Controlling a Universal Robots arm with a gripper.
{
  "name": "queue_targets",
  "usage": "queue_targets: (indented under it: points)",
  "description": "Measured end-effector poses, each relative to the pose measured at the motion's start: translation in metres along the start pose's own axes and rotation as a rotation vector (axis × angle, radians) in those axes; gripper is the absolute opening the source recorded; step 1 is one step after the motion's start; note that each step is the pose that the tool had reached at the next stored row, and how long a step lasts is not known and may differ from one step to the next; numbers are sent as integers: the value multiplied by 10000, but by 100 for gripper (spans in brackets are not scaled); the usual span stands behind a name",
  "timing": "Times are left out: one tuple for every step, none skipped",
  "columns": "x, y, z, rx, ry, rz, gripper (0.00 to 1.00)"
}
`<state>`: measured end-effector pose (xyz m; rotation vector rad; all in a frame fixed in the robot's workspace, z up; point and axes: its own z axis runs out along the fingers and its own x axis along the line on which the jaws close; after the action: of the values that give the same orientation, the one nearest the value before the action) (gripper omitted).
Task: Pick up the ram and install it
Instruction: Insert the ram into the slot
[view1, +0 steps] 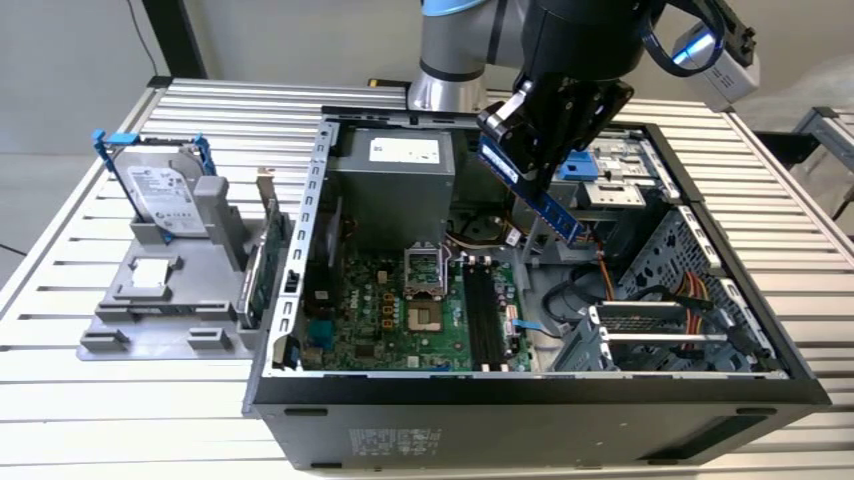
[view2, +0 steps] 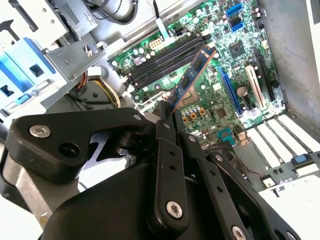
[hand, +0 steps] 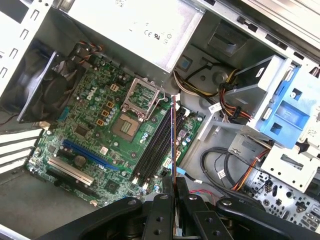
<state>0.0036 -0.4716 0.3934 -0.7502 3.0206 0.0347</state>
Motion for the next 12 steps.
queue_targets:
  points:
    - [0, 0, 0, 0, 0, 7, 0]
    - [0, 0, 0, 0, 0, 13, 0]
    - [0, 0, 0, 1, 0, 19, 0]
    - [0, 0, 0, 2, 0, 26, 0]
    - [0, 0, 0, 1, 0, 33, 0]
    - [0, 0, 0, 1, -1, 40, 0]
    - [0, 0, 0, 2, -1, 48, 0]
    - [0, 0, 0, 2, -1, 55, 0]
    - [1, 0, 0, 3, -1, 64, 0]
    - [1, 1, 0, 3, -1, 69, 0]
    - [1, 0, 0, 3, -1, 71, 0]
    - [0, 0, 0, 3, -1, 71, 0]
